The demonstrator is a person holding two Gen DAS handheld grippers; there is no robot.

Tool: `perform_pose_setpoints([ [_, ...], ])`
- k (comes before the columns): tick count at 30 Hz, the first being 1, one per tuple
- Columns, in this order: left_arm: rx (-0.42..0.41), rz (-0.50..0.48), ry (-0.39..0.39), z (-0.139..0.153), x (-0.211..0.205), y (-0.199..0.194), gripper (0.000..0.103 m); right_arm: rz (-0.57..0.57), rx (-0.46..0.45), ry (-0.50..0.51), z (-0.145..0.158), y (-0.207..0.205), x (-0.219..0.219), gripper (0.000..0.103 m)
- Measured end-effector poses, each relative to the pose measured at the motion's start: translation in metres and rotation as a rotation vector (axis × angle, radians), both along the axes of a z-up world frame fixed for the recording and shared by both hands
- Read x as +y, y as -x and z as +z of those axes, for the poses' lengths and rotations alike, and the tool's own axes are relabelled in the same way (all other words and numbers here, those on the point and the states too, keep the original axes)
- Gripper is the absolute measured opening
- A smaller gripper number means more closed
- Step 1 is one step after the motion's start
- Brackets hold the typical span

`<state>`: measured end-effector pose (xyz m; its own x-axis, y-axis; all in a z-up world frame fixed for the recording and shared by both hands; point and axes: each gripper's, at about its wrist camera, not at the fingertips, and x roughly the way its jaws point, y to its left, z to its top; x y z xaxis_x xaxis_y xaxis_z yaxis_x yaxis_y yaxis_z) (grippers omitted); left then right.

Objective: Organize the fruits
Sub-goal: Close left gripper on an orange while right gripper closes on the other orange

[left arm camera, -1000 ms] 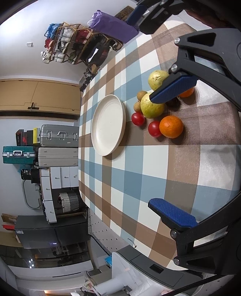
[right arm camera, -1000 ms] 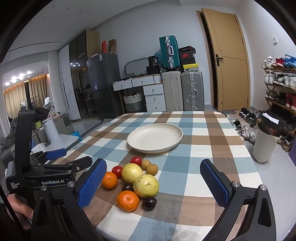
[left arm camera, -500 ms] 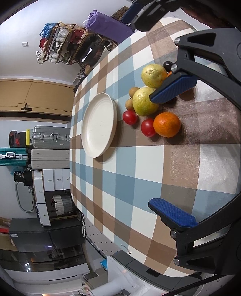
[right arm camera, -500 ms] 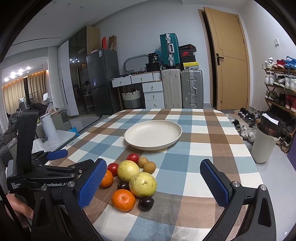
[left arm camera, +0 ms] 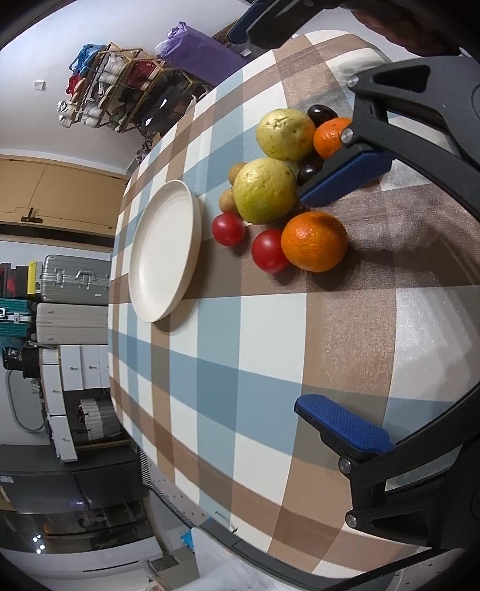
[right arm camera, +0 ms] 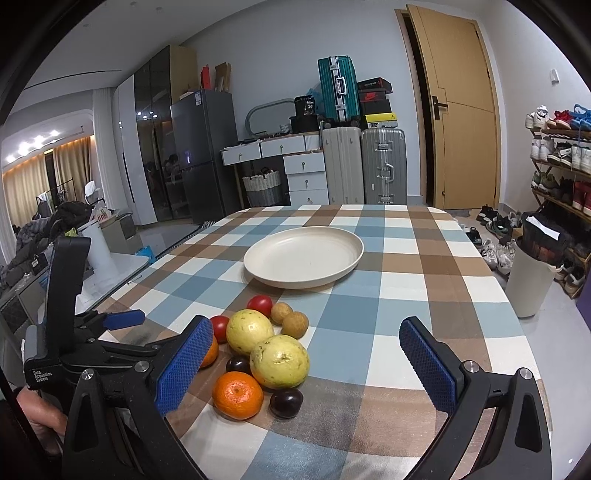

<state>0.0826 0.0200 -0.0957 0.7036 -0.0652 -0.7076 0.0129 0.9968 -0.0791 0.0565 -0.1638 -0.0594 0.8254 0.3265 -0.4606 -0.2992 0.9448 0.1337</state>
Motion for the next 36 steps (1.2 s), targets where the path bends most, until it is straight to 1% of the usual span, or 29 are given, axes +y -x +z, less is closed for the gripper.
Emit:
perform_pose_setpoints([
  [3, 0.005, -0.018, 0.014, -0.004, 0.0, -0.004, 0.092, 0.002, 0.003, 0.002, -0.002, -0.001, 0.001, 0.103],
  [5, 0.01, -0.03, 0.016, -0.006, -0.001, -0.006, 0.088, 0.001, 0.007, 0.004, -0.004, -0.002, 0.001, 0.103],
  [7, 0.011, -0.044, 0.037, -0.007, -0.002, -0.007, 0.085, 0.0, 0.012, 0.002, -0.005, -0.003, 0.001, 0.103],
  [10, 0.016, -0.075, 0.071, -0.009, -0.003, -0.01, 0.074, 0.002, 0.017, -0.002, -0.008, -0.004, 0.001, 0.103],
  [12, 0.024, -0.107, 0.101, -0.01, -0.005, -0.012, 0.064, 0.002, 0.02, 0.003, -0.008, -0.004, 0.002, 0.103],
  [13, 0.027, -0.119, 0.115, -0.01, -0.006, -0.012, 0.061, 0.005, 0.021, 0.003, -0.009, -0.003, 0.002, 0.103],
  [14, 0.031, -0.138, 0.138, -0.011, -0.006, -0.014, 0.055, 0.008, 0.022, 0.001, -0.009, -0.003, 0.002, 0.103],
  [15, 0.035, -0.15, 0.155, -0.012, -0.006, -0.015, 0.051, 0.01, 0.024, -0.001, -0.01, -0.003, 0.002, 0.103],
  [16, 0.043, -0.167, 0.187, -0.013, -0.006, -0.017, 0.047, 0.012, 0.026, -0.002, -0.01, -0.002, 0.002, 0.103],
  [18, 0.053, -0.196, 0.24, -0.016, -0.006, -0.019, 0.032, 0.018, 0.033, -0.007, -0.011, -0.001, 0.003, 0.103],
  [19, 0.061, -0.21, 0.257, -0.017, -0.007, -0.021, 0.031, 0.021, 0.036, -0.008, -0.012, 0.0, 0.003, 0.103],
  [22, 0.049, -0.225, 0.251, -0.019, -0.008, -0.018, 0.03, 0.029, 0.05, -0.008, -0.014, 0.003, 0.004, 0.103],
  [26, 0.059, -0.225, 0.312, -0.02, 0.0, -0.018, 0.03, 0.054, 0.087, -0.027, -0.017, 0.007, 0.005, 0.103],
  [36, 0.048, -0.216, 0.336, -0.016, 0.015, 0.001, 0.03, 0.106, 0.182, -0.058, -0.032, 0.019, 0.024, 0.103],
])
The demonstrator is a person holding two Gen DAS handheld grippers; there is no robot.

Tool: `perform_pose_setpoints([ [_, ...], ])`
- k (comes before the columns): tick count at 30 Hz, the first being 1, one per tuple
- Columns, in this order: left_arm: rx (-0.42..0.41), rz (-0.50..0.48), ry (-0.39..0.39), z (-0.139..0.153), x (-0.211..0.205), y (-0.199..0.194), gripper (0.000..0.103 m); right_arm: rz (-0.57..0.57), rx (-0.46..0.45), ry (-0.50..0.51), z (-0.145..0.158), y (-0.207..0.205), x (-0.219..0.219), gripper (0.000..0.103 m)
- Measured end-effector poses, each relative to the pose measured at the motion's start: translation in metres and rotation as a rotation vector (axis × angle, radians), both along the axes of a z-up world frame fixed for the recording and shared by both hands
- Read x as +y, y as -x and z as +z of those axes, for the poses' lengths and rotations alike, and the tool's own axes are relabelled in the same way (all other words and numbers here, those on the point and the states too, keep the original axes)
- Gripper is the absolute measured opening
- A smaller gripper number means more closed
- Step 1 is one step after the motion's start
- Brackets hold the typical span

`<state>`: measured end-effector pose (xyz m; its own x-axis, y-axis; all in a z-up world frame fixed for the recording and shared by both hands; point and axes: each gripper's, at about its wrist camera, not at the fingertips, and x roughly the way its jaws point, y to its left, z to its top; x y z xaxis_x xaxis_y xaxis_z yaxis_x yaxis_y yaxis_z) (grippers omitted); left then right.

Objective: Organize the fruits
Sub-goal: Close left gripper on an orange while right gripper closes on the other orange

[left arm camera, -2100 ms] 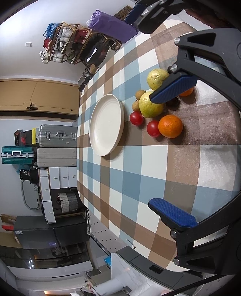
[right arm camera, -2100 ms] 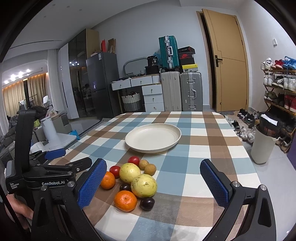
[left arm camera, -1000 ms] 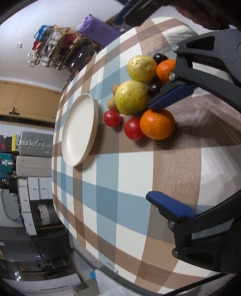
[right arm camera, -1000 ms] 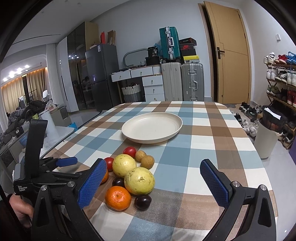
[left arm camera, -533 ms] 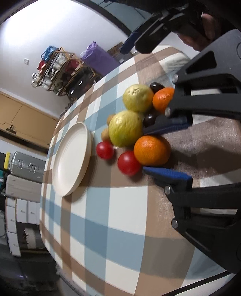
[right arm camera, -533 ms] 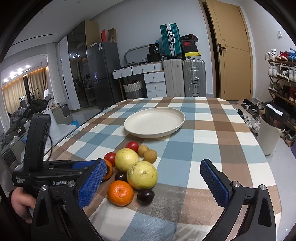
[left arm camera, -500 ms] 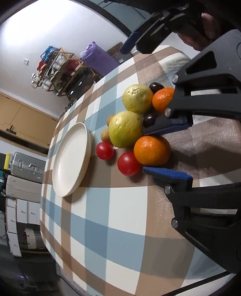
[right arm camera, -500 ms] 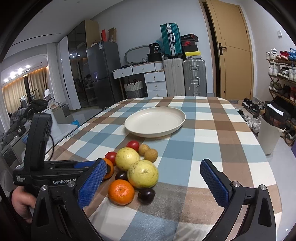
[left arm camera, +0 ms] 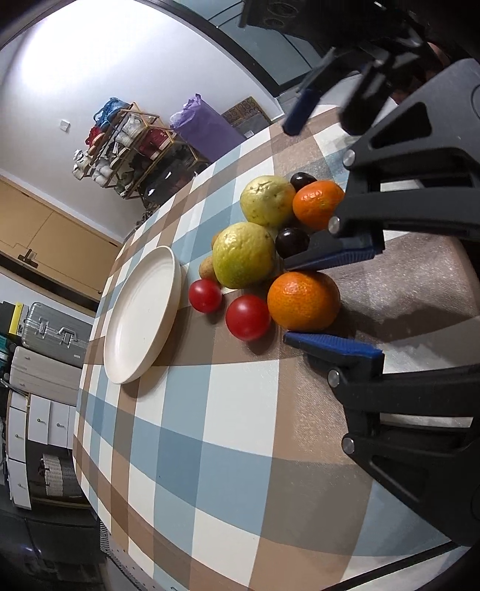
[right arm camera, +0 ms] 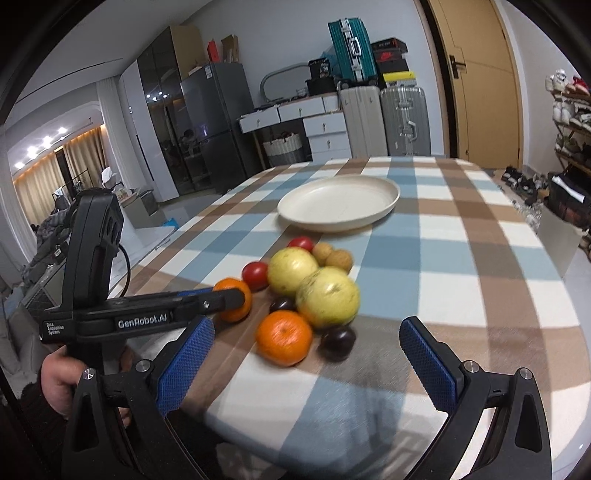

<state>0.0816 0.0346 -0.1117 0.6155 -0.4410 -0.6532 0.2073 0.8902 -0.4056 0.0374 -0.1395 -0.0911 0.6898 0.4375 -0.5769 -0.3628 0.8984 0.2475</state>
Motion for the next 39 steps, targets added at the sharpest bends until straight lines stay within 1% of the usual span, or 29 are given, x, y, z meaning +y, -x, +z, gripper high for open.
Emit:
perform_pose_setpoints([
  [5, -0.005, 0.018, -0.004, 0.004, 0.008, 0.005, 0.03, 0.031, 0.023, -0.016, -0.005, 0.007, 0.015, 0.103],
  [8, -0.024, 0.031, -0.017, 0.009, 0.012, 0.009, 0.03, 0.046, 0.033, -0.027, -0.006, 0.009, 0.021, 0.102],
  [14, -0.044, 0.042, -0.017, 0.017, 0.019, 0.015, 0.03, 0.037, 0.084, -0.052, -0.013, 0.003, 0.028, 0.096],
  [16, -0.049, 0.042, -0.019, 0.019, 0.021, 0.017, 0.03, 0.028, 0.109, -0.07, -0.016, 0.001, 0.03, 0.087],
  [20, -0.054, 0.049, -0.019, 0.02, 0.026, 0.019, 0.03, -0.002, 0.131, -0.068, -0.02, -0.004, 0.032, 0.083],
  [22, -0.053, 0.056, -0.019, 0.021, 0.029, 0.02, 0.03, -0.017, 0.138, -0.069, -0.021, -0.007, 0.033, 0.076],
  [25, -0.054, 0.068, -0.022, 0.021, 0.032, 0.021, 0.03, -0.041, 0.159, -0.067, -0.024, -0.012, 0.033, 0.07],
  [29, -0.052, 0.069, -0.024, 0.021, 0.032, 0.021, 0.03, -0.05, 0.155, -0.043, -0.025, -0.016, 0.035, 0.067],
  [32, -0.048, 0.066, -0.033, 0.019, 0.032, 0.02, 0.03, -0.073, 0.155, -0.025, -0.027, -0.018, 0.033, 0.053],
  [33, -0.049, 0.066, -0.038, 0.018, 0.031, 0.02, 0.03, -0.08, 0.163, -0.032, -0.028, -0.02, 0.031, 0.046],
  [34, -0.053, 0.068, -0.042, 0.019, 0.033, 0.021, 0.03, -0.085, 0.17, -0.044, -0.03, -0.021, 0.027, 0.042],
  [36, -0.054, 0.076, -0.045, 0.019, 0.033, 0.02, 0.03, -0.079, 0.171, -0.069, -0.031, -0.022, 0.023, 0.041],
  [39, -0.053, 0.078, -0.045, 0.019, 0.033, 0.02, 0.03, -0.075, 0.153, -0.067, -0.03, -0.019, 0.023, 0.041],
])
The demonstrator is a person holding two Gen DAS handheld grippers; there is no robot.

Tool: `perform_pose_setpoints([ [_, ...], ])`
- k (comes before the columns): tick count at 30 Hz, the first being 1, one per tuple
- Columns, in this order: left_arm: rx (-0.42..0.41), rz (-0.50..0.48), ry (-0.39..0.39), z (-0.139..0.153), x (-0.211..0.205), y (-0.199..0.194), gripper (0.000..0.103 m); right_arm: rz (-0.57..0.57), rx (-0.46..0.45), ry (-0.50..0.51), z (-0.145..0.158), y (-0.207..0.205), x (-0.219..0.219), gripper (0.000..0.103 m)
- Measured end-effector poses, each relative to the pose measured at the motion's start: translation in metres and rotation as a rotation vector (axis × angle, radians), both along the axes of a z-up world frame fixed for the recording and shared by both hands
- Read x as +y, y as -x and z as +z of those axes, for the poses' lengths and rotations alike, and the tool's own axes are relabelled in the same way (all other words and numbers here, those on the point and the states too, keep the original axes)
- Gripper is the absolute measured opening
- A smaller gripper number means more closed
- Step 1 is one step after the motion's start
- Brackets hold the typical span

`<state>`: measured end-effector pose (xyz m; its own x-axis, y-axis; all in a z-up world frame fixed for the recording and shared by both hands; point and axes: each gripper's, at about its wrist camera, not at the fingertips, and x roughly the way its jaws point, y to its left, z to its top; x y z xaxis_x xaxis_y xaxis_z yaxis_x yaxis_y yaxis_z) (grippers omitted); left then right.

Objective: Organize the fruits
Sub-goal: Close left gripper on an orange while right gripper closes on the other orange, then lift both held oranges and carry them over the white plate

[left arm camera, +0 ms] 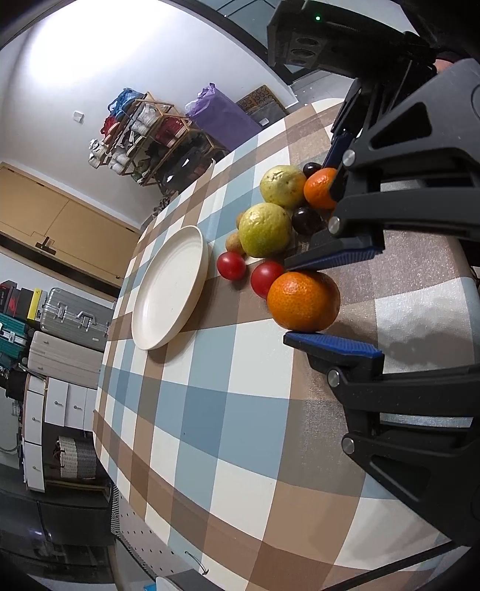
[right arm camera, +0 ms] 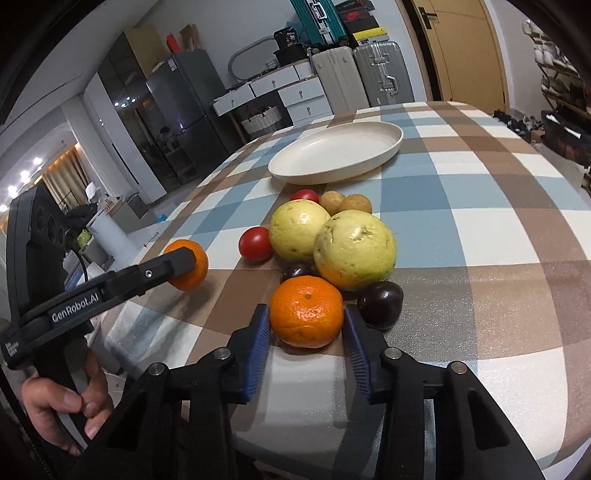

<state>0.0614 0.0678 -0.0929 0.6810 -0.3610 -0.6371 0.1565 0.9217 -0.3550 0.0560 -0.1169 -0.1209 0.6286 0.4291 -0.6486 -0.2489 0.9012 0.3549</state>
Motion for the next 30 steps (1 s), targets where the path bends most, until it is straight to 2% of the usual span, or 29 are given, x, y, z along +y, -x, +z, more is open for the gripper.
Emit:
perform_pose_setpoints([
  [7, -0.001, -0.012, -0.004, 0.008, -0.002, -0.004, 0.03, 0.035, -0.07, -0.056, 0.019, 0.005, -0.007, 0.04],
  [15, -0.029, -0.039, -0.001, 0.036, -0.011, -0.022, 0.03, 0.078, -0.171, -0.123, 0.051, -0.005, -0.02, 0.04],
  [20, -0.02, -0.061, 0.016, 0.049, -0.017, -0.041, 0.03, 0.09, -0.197, -0.161, 0.063, -0.021, -0.03, 0.04],
  [24, -0.025, -0.071, -0.007, 0.061, -0.023, -0.061, 0.03, 0.095, -0.214, -0.172, 0.072, -0.039, -0.038, 0.04],
  [30, -0.011, -0.096, 0.017, 0.079, -0.028, -0.107, 0.03, 0.111, -0.211, -0.223, 0.088, -0.084, -0.054, 0.04],
])
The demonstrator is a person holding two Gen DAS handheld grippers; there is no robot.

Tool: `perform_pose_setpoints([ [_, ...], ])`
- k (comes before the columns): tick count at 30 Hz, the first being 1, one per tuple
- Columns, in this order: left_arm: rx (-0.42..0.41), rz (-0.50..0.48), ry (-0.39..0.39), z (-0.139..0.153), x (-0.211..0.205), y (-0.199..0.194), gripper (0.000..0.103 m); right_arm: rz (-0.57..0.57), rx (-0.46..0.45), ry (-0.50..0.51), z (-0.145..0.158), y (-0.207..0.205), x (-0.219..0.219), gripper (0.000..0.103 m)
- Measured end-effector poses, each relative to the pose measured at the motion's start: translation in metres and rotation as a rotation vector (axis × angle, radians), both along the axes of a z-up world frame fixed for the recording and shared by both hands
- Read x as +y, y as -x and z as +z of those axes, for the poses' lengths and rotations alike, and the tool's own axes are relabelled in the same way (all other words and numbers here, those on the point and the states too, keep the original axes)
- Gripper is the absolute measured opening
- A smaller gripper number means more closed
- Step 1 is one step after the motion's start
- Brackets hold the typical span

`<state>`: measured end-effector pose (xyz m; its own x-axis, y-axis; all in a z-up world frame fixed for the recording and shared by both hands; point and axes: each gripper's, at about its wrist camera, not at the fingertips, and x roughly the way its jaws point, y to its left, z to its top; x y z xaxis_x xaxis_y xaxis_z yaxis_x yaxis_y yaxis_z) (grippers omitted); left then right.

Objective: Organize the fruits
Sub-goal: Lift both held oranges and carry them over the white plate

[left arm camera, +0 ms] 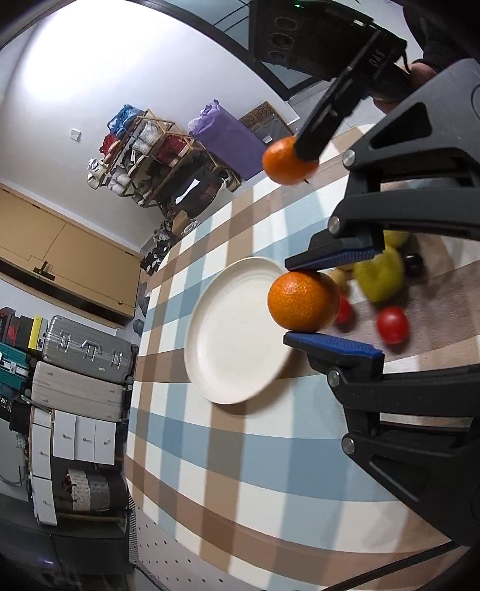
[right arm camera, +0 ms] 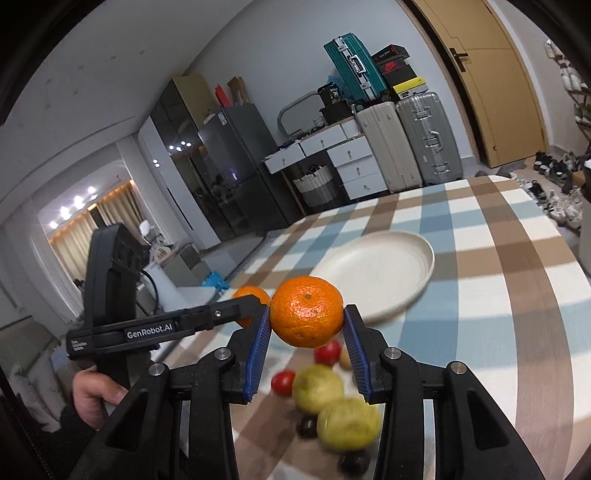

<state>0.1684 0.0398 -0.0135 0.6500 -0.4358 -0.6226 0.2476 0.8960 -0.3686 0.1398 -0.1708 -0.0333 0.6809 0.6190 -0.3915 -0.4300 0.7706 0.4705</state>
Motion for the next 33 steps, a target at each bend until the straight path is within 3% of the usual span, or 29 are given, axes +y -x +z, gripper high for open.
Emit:
perform_pose_setpoints([
  [8, 0.015, -0.019, -0.023, 0.021, -0.009, -0.084, 0.03, 0.039, 0.017, -0.003, 0.024, -0.074, -0.006, 0.04],
  [13, 0.044, -0.036, -0.056, 0.017, -0.017, -0.134, 0.03, 0.064, 0.07, 0.026, 0.017, -0.122, 0.0, 0.041],
  [19, 0.103, -0.029, -0.077, -0.007, -0.024, -0.191, 0.03, 0.09, 0.148, 0.06, -0.006, -0.176, 0.007, 0.041],
  [24, 0.18, -0.036, -0.008, -0.036, -0.023, -0.227, 0.03, 0.1, 0.197, 0.083, -0.032, -0.2, 0.011, 0.041],
  [33, 0.258, -0.034, 0.033, -0.073, -0.027, -0.258, 0.03, 0.113, 0.267, 0.11, -0.062, -0.23, 0.019, 0.041],
])
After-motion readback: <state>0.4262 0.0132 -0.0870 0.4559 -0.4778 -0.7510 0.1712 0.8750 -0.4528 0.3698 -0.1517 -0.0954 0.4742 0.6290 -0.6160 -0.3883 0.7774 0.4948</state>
